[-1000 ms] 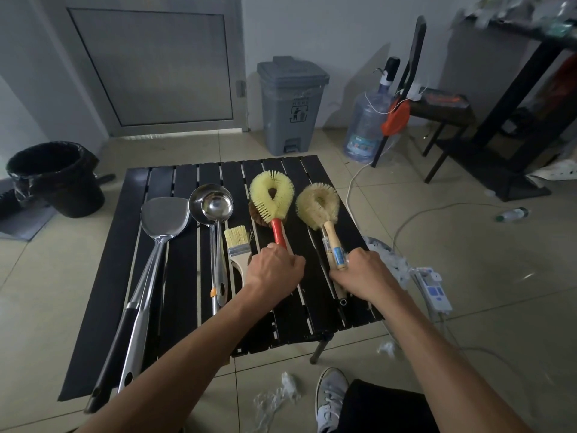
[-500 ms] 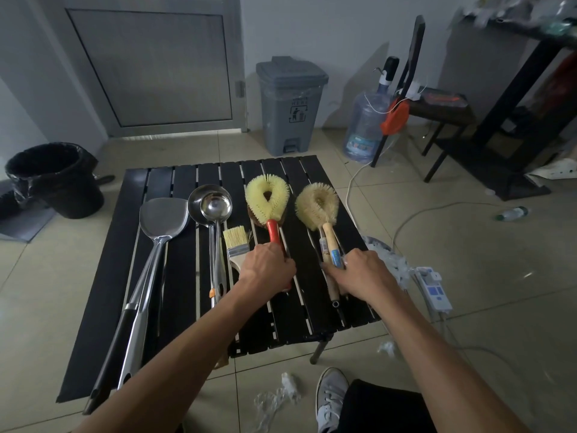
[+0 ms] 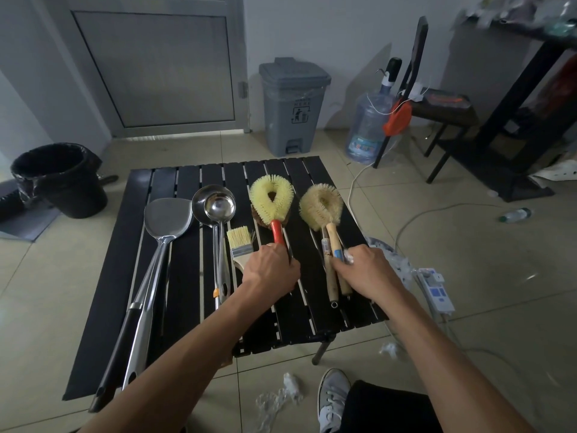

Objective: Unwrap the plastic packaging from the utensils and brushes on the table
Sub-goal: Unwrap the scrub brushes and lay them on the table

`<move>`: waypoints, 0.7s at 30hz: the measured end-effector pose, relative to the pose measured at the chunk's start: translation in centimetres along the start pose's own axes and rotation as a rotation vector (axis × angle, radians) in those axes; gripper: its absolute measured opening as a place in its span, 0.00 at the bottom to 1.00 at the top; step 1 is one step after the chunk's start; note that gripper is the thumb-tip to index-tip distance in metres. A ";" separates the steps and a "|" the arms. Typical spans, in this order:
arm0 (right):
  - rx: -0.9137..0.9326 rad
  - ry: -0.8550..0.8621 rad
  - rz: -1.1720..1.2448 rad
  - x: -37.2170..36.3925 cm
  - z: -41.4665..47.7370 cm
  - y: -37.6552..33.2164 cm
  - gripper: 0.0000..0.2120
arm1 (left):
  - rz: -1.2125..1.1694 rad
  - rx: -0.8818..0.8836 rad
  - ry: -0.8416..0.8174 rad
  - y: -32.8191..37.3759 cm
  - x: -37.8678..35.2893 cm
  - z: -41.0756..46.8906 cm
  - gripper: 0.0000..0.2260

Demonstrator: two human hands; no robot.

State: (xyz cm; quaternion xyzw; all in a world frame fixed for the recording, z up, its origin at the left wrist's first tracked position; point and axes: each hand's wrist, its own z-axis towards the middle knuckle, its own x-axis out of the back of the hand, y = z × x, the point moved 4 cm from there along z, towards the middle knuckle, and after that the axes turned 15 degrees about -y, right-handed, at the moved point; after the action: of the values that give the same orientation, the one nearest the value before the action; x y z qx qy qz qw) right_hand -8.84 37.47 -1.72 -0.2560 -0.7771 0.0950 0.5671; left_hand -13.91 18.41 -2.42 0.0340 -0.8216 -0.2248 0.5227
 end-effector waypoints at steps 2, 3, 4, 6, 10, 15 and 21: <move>0.033 0.066 0.012 0.6 -0.3 -0.5 0.17 | -0.012 0.002 -0.008 0.0 -0.1 -0.1 0.10; 0.043 0.106 0.015 0.9 -0.4 -0.7 0.17 | -0.023 0.004 -0.012 0.1 -0.1 -0.1 0.10; 0.055 0.141 0.015 1.1 -0.5 -0.9 0.18 | -0.033 0.005 -0.017 0.1 -0.1 -0.2 0.09; 0.084 0.154 0.020 1.1 -0.7 -1.4 0.18 | -0.038 0.005 -0.017 0.2 -0.2 -0.1 0.10; 0.097 0.033 -0.006 -0.3 -0.8 -2.0 0.17 | -0.022 -0.005 -0.025 0.3 -0.1 -0.2 0.14; 0.074 -0.011 0.002 -0.3 -0.4 -1.5 0.22 | 0.102 0.007 -0.019 0.9 0.2 -0.9 0.16; -0.008 0.120 0.083 1.6 -1.0 -0.9 0.23 | 0.153 -0.014 0.113 2.2 1.1 -2.9 0.12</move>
State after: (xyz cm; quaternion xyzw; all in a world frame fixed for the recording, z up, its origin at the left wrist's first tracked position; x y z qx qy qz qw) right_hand -8.51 37.41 0.35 -0.2955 -0.7306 0.0997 0.6074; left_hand -11.45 19.09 0.47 -0.0200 -0.7894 -0.1878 0.5842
